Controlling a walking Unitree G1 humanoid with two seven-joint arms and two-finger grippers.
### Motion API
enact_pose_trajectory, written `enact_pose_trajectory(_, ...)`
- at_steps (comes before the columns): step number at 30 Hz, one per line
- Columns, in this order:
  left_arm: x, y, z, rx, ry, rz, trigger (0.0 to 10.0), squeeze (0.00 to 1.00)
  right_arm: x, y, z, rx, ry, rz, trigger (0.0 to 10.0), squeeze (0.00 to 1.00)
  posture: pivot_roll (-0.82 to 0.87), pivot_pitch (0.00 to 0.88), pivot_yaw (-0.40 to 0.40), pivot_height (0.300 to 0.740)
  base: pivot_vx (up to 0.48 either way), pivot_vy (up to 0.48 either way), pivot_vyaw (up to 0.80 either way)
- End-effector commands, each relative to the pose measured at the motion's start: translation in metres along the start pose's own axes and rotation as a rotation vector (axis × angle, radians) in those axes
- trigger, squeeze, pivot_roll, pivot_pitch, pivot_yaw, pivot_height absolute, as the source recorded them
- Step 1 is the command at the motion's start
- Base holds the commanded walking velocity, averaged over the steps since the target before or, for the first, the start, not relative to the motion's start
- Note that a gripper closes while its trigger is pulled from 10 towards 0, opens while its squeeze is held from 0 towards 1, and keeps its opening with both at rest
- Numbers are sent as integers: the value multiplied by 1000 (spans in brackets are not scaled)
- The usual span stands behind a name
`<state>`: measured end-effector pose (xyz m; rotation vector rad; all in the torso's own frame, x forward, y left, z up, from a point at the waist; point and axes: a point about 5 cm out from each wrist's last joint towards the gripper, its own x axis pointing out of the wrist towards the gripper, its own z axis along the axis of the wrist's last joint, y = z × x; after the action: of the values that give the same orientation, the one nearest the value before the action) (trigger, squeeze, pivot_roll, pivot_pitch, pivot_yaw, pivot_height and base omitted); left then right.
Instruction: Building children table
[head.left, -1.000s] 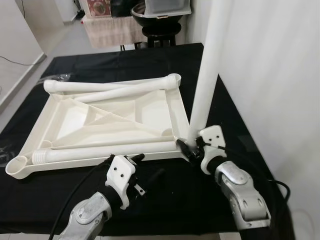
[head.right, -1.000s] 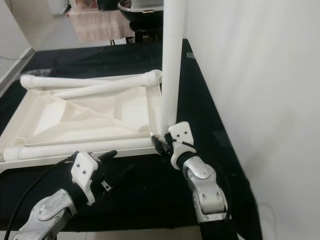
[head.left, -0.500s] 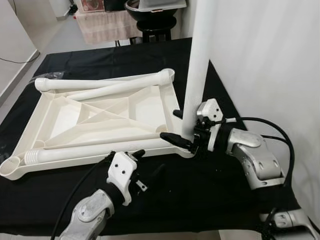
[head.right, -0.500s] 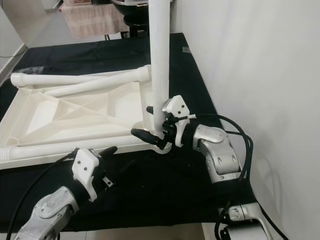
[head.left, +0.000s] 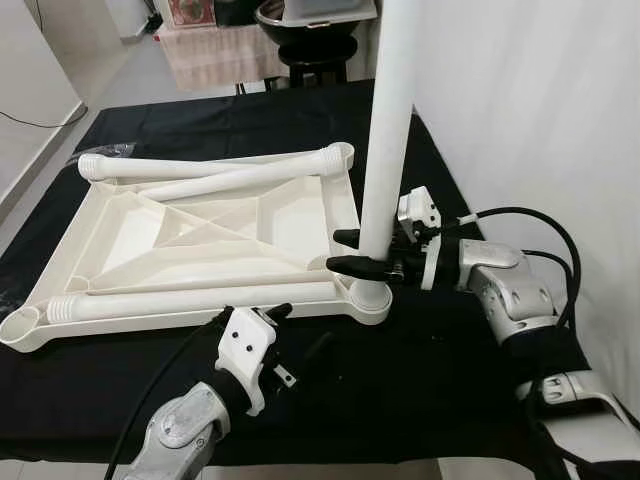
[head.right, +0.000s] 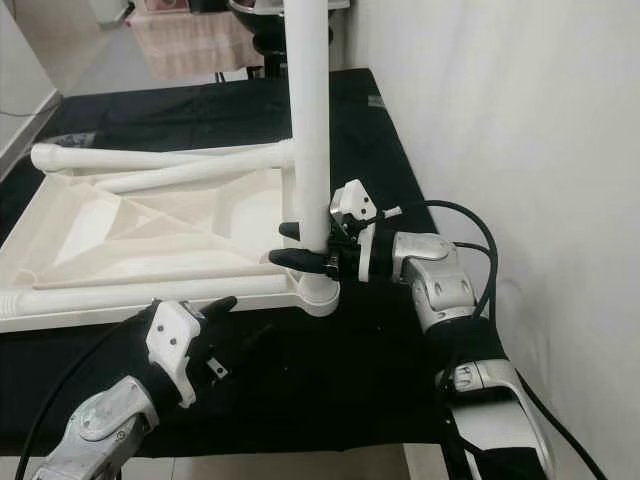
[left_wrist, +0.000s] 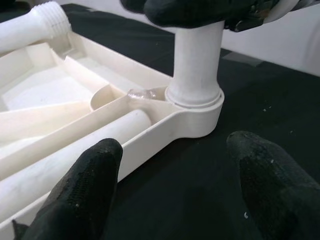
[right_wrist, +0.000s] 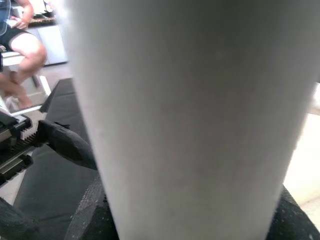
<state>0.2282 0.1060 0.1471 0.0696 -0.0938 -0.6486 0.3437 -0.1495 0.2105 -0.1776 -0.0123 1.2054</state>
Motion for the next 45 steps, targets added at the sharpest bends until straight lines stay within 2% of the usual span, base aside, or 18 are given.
enact_pose_trajectory(1, -3, -1, -6, 2, 24, 1, 10000, 0, -7, 1, -10, 15, 43, -74, 0, 0, -54, 162, 45, 740, 0, 0, 0)
enact_pose_trajectory(4, -4, -1, -7, 1, 25, 1, 10000, 0, -18, 2, -13, 6, 53, -185, 0, 0, -62, 163, 34, 740, 0, 0, 0)
enact_pose_trajectory(5, -5, 0, -8, 0, 27, 1, 10000, 0, -18, 8, -23, 44, 57, -357, 0, 0, -63, 161, 28, 740, 0, 0, 0)
enact_pose_trajectory(7, -5, 0, -9, 0, 28, 2, 10000, 0, -18, 13, -29, 76, 63, -467, 0, 0, -63, 161, 28, 740, 0, 0, 0)
enact_pose_trajectory(8, -5, 1, -8, 0, 28, 2, 10000, 0, -4, 41, -53, 127, 125, -607, 0, 0, -71, 165, 41, 740, 0, 0, 0)
enact_pose_trajectory(9, -5, 1, -8, 0, 28, 2, 10000, 0, -4, 41, -53, 127, 125, -607, 0, 0, -71, 165, 41, 740, 0, 0, 0)
enact_pose_trajectory(11, -5, 2, -9, 4, 29, -2, 10000, 0, 10, 73, -70, 89, 216, -732, 0, 0, -58, 162, 56, 740, 0, 0, 0)
enact_pose_trajectory(22, -5, 8, -8, 29, 27, 29, 10000, 0, 12, 56, -61, 86, 198, -889, 588, 0, -65, 159, 74, 740, 0, 0, 0)
enact_pose_trajectory(23, -5, 9, -8, 33, 28, 30, 10000, 0, 11, 55, -59, 90, 184, -904, 10000, 0, -61, 155, 74, 740, 0, 0, 0)
enact_pose_trajectory(24, -4, 10, -8, 35, 30, 29, 10000, 0, 10, 53, -57, 96, 162, -930, 10000, 827, -60, 155, 74, 740, 0, 0, 0)
enact_pose_trajectory(25, -3, 11, -8, 45, 35, 30, 10000, 0, 8, 50, -52, 111, 117, -953, 10000, 1000, -58, 150, 72, 740, 0, 0, 0)
enact_pose_trajectory(33, -3, 16, -7, 92, 48, 100, 10000, 0, -2, 50, -44, 105, 27, -949, 10000, 1000, -64, 150, 70, 740, 0, 0, 0)
enact_pose_trajectory(38, -5, 26, -6, 75, 64, 205, 10000, 0, -8, 68, -42, 139, -22, -829, 10000, 1000, -70, 157, 64, 740, 0, 0, 0)
enact_pose_trajectory(40, -8, 30, -8, 122, 111, 277, 10000, 0, -22, 89, -45, 175, -42, -752, 10000, 545, -69, 161, 61, 740, 0, 0, 0)
enact_pose_trajectory(42, -9, 31, -9, 137, 127, 290, 10000, 0, -26, 93, -47, 184, -45, -750, 10000, 545, -69, 162, 60, 740, 0, 0, 0)
enact_pose_trajectory(43, -9, 32, -9, 155, 135, 298, 10000, 0, -31, 98, -48, 195, -50, -737, 10000, 259, -73, 161, 60, 740, 0, 439, 0)
enact_pose_trajectory(44, -9, 32, -9, 165, 137, 301, 10000, 0, -33, 100, -49, 202, -54, -729, 10000, 259, -74, 162, 61, 740, 0, 439, 0)
enact_pose_trajectory(45, -9, 32, -8, 175, 136, 302, 10000, 0, -37, 105, -50, 220, -68, -706, 10000, 0, -77, 162, 62, 740, 0, 439, 0)
